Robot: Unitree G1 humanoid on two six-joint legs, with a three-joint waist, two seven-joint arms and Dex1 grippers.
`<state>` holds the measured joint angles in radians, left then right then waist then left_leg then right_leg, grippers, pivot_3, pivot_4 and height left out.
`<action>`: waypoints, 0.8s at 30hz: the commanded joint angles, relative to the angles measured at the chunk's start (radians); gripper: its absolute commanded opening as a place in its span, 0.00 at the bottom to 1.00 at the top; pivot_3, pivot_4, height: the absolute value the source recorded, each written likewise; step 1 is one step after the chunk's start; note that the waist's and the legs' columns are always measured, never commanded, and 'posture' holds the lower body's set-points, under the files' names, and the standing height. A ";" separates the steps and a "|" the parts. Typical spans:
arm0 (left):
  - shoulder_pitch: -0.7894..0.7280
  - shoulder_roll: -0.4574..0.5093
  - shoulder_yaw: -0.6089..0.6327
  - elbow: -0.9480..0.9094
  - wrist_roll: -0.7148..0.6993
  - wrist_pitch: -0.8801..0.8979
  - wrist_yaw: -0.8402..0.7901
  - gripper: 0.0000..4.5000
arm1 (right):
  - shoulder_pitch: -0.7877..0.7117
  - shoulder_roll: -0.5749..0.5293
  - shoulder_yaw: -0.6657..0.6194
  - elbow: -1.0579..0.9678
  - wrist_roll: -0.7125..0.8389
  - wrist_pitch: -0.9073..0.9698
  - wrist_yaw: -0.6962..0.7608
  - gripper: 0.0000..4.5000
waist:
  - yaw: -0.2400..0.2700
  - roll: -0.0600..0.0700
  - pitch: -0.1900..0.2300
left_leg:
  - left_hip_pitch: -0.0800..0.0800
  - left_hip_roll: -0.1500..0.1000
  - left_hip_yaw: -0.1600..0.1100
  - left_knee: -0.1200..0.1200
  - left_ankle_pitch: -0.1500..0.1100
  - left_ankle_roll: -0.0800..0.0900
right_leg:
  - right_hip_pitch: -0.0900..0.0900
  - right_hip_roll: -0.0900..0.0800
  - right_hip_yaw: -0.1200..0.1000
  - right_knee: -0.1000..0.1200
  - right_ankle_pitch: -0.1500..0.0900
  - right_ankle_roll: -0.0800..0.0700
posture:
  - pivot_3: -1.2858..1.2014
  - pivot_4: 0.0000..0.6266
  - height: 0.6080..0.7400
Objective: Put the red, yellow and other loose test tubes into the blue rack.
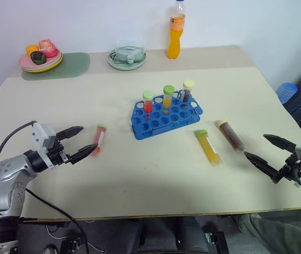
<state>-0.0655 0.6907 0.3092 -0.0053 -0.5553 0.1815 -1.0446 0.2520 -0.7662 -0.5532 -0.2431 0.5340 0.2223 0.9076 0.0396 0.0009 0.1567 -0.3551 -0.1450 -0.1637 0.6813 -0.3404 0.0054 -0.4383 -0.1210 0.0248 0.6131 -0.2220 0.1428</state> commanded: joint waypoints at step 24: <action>-0.098 -0.014 -0.176 -0.163 0.038 -0.064 -0.097 1.00 | -0.412 -0.220 0.208 -0.142 -0.002 0.618 -0.273 0.99 | -0.001 0.000 0.000 | -0.002 0.000 0.001 0.000 0.000 0.000 | -0.002 -0.001 0.000 0.000 0.000 0.000 | 0.52 0.24 1.00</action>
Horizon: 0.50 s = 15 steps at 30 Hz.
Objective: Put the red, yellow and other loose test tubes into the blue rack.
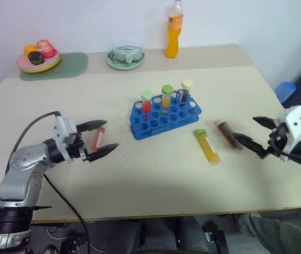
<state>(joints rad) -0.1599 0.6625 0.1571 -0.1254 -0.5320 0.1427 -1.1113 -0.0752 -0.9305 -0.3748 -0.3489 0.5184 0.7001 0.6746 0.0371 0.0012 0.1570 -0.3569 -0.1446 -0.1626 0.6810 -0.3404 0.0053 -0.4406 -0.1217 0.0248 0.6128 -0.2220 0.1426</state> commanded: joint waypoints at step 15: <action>-0.067 0.030 -0.133 -0.095 -0.023 0.060 -0.131 1.00 | -0.673 -0.065 0.452 0.384 -0.020 0.658 -0.012 0.99 | 0.001 0.000 0.001 | -0.004 0.000 0.000 0.000 0.000 0.000 | -0.003 0.000 -0.001 -0.002 0.001 -0.001 | 0.52 0.24 1.00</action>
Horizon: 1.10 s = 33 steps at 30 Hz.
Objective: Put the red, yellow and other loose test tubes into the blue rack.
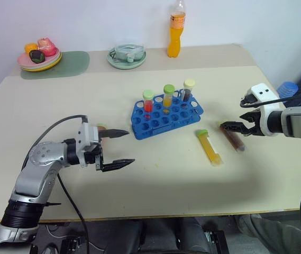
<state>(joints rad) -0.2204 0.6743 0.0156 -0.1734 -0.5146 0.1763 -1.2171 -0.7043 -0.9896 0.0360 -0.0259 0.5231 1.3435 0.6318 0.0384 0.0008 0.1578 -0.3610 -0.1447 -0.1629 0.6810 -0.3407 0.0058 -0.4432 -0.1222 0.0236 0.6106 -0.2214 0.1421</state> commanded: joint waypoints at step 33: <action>0.155 0.004 0.063 -0.205 -0.093 0.091 0.092 1.00 | -0.175 0.078 0.326 0.437 -0.370 -0.344 0.355 0.17 | -0.001 0.000 0.000 | 0.000 0.000 0.000 0.000 0.000 0.000 | 0.000 0.000 0.000 0.001 0.000 0.000 | 0.52 0.24 1.00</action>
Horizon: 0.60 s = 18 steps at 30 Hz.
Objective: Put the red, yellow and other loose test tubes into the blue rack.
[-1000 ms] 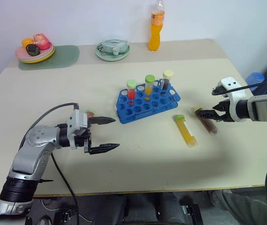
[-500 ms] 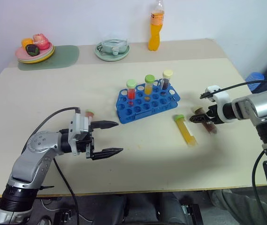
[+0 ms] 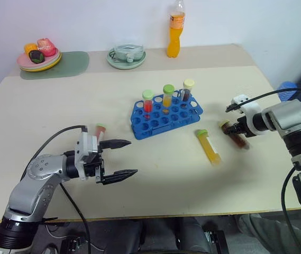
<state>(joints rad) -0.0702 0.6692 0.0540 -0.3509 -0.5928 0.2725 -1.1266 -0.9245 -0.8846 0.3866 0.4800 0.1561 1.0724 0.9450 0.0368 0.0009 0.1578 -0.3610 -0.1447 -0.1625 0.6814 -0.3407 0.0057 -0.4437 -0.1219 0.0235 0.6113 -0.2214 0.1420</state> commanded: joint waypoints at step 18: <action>-0.158 -0.202 0.066 0.164 -0.004 -0.059 0.225 1.00 | 0.368 0.531 -0.578 -0.516 0.229 -0.861 -0.284 0.17 | 0.002 0.002 0.001 | 0.003 0.001 0.000 0.002 0.000 -0.001 | 0.002 0.001 0.000 0.002 0.001 0.000 | 0.52 0.24 1.00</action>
<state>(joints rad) -0.2098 0.4693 0.0952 -0.1868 -0.5798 0.2274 -0.9172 -0.5289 -0.3653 -0.1693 -0.0281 0.3951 0.2883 0.7060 0.0388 0.0025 0.1587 -0.3584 -0.1442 -0.1623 0.6830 -0.3407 0.0049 -0.4424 -0.1207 0.0239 0.6136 -0.2208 0.1417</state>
